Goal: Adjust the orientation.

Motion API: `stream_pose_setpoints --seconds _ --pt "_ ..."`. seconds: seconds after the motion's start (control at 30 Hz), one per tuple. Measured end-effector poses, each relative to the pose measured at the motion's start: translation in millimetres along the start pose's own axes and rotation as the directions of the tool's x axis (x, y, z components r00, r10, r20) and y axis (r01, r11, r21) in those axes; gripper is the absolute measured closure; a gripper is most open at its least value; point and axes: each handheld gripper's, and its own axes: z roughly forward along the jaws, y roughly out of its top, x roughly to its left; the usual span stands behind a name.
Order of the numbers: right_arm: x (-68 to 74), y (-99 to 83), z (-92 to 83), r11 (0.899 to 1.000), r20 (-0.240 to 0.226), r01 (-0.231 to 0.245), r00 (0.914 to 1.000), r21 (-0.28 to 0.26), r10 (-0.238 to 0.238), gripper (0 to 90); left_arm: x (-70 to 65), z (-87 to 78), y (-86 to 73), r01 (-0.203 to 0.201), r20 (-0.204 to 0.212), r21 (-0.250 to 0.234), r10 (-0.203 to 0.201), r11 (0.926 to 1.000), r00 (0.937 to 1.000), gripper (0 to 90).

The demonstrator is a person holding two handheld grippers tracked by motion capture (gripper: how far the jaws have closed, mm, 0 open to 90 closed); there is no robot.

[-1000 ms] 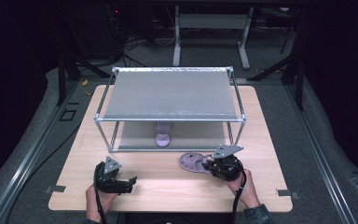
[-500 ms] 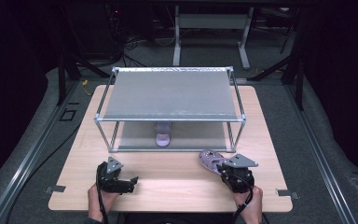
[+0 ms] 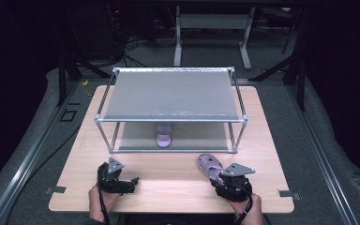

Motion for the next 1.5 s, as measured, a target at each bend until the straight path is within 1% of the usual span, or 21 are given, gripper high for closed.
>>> stream_pose_setpoints --seconds 0.13,0.23,0.3,0.43,0.47,0.57,0.6,0.63,0.67,0.7,0.77,0.83,0.93,1.0,1.1,1.23,1.27,1.33,1.4,1.43,1.5 --pt "1.2 -1.6 -1.1 1.0 -0.041 0.004 0.9991 0.015 -0.004 39.8 1.6 1.2 0.0 0.008 0.01 -0.001 -0.008 1.0 0.9999 0.3" --pt "1.1 -4.9 -5.0 1.0 -0.059 0.003 0.9983 0.011 -0.002 35.8 2.0 1.3 0.1 0.007 0.013 0.0 -0.007 1.0 0.9999 0.1" --pt "1.0 -7.3 -9.9 1.0 -0.072 0.005 0.9974 -0.011 -0.006 33.5 2.0 1.4 -0.1 0.007 0.013 -0.001 -0.007 1.0 0.9999 0.1" --pt "-2.1 -11.1 -24.1 0.998 -0.051 -0.009 0.9987 -0.057 0.006 24.1 2.0 1.4 -0.6 0.008 0.013 -0.005 -0.008 1.0 0.9999 0.1" --pt "-4.3 -11.7 -27.1 0.998 -0.037 -0.017 0.9992 -0.065 0.015 20.2 2.0 1.3 -0.6 0.008 0.014 -0.005 -0.008 1.0 0.9999 0.1" --pt "-13.3 -13.4 -32.8 0.996 0.007 -0.035 0.9993 -0.081 0.036 14.3 2.1 1.3 -0.7 0.009 0.014 -0.005 -0.008 1.0 0.9999 0.1" --pt "-16.7 -14.3 -33.5 0.995 -0.008 -0.04 0.9992 -0.086 0.04 13.0 2.1 1.4 -0.7 0.009 0.014 -0.005 -0.008 0.9999 0.9999 0.1" --pt "-18.8 -15.5 -32.3 0.994 -0.005 -0.047 0.9989 -0.097 0.047 9.6 2.2 1.4 -0.7 0.007 0.015 -0.005 -0.007 1.0 0.9999 0.1" --pt "-20.5 -16.4 -30.5 0.994 -0.002 -0.055 0.9985 -0.09 0.055 6.2 2.4 1.4 -0.7 0.005 0.016 -0.005 -0.005 1.0 0.9999 0.0" --pt "-20.5 -16.4 -30.5 0.994 -0.002 -0.055 0.9985 -0.09 0.055 6.2 2.4 1.4 -0.7 0.005 0.016 -0.005 -0.005 1.0 0.9999 0.1" --pt "-21.4 -20.5 -21.0 0.996 0.014 -0.064 0.9978 -0.069 0.065 1.4 2.5 1.5 -0.6 0.004 0.017 -0.006 -0.004 1.0 0.9998 0.1" --pt "-20.9 -23.8 -14.0 0.996 0.012 -0.058 0.9982 -0.063 0.059 1.4 2.5 1.5 -0.6 0.004 0.017 -0.006 -0.004 1.0 0.9998 0.1" --pt "-17.9 -30.4 -0.8 0.997 0.003 -0.055 0.9985 -0.054 0.056 6.2 2.5 1.5 -0.6 0.003 0.017 -0.005 -0.003 1.0 0.9998 0.1" --pt "-16.9 -32.5 5.6 0.998 0.02 -0.059 0.998 -0.038 0.06 8.7 2.5 1.5 -0.6 0.003 0.017 -0.005 -0.003 1.0 0.9998 0.1" --pt "-18.4 -34.2 9.7 0.996 0.04 -0.077 0.9961 -0.034 0.078 13.7 2.5 1.5 -0.6 0.003 0.017 -0.005 -0.003 1.0 0.9998 0.1" --pt "-19.9 -36.8 13.3 0.996 0.041 -0.088 0.9952 -0.031 0.089 15.5 2.4 1.5 -0.6 0.003 0.017 -0.006 -0.003 1.0 0.9998 0.1" --pt "-19.8 -37.2 13.9 0.996 0.037 -0.087 0.9955 -0.03 0.088 16.3 2.5 1.5 -0.6 0.003 0.017 -0.006 -0.003 1.0 0.9998 0.2" --pt "-18.9 -37.6 14.5 0.996 0.052 -0.086 0.9949 -0.024 0.087 19.4 2.5 1.5 -0.6 0.003 0.017 -0.006 -0.003 1.0 0.9998 0.1" --pt "-18.2 -37.7 15.9 0.996 0.042 -0.085 0.9954 -0.024 0.086 21.2 2.5 1.5 -0.6 0.003 0.018 -0.006 -0.003 1.0 0.9998 0.1" --pt "-17.3 -37.2 15.8 0.996 0.049 -0.086 0.9951 -0.013 0.086 22.8 2.5 1.5 -0.6 0.003 0.017 -0.006 -0.002 1.0 0.9998 0.1" --pt "-15.4 -37.1 18.1 0.997 0.054 -0.079 0.9954 -0.019 0.08 23.3 2.4 1.5 -0.6 0.003 0.017 -0.006 -0.003 1.0 0.9998 0.1"
